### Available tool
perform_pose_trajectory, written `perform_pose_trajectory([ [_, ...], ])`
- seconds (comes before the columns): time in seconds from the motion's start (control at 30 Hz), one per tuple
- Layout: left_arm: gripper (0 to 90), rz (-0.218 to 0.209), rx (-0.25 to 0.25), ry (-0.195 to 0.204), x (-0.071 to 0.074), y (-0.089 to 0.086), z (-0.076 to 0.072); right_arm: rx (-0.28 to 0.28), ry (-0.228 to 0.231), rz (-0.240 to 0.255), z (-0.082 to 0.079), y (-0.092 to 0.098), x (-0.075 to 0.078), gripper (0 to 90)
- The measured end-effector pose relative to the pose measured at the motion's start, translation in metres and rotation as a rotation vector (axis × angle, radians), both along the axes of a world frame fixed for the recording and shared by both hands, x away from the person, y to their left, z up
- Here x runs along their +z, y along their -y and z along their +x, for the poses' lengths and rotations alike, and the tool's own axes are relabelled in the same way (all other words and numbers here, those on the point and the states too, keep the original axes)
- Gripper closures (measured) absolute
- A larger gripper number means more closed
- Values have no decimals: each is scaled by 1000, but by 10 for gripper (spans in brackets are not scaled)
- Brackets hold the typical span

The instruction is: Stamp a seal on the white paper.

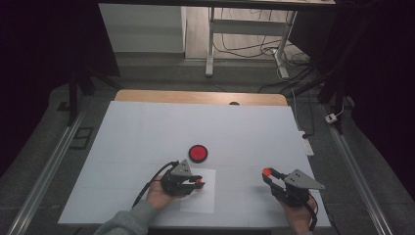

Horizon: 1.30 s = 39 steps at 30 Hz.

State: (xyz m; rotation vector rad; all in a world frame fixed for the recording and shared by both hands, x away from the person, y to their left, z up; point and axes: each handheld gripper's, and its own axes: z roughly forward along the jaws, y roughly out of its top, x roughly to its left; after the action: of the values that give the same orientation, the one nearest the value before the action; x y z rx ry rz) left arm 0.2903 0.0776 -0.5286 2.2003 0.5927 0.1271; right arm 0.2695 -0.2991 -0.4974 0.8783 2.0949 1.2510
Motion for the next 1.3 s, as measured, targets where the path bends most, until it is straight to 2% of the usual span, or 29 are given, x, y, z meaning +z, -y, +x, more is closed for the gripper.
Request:
perform_pose_trajectory([
  [0.63,720,32,4,11,-3,1,-1,-3,2,0,0,0,0,642],
  [0.73,720,39,1,24,-4,2,-2,-2,2,-1,0,0,0,642],
  [0.87,722,38,-1,22,-4,1,-2,-3,4,0,0,0,0,642],
  [1.03,723,59,-7,45,-3,3,-4,-3,4,0,-1,0,0,642],
  [1.2,724,53,-6,43,-4,2,-4,-1,2,-4,-1,-1,0,642],
  [1.3,725,57,0,62,-5,3,-6,-3,3,-1,-1,0,0,642],
])
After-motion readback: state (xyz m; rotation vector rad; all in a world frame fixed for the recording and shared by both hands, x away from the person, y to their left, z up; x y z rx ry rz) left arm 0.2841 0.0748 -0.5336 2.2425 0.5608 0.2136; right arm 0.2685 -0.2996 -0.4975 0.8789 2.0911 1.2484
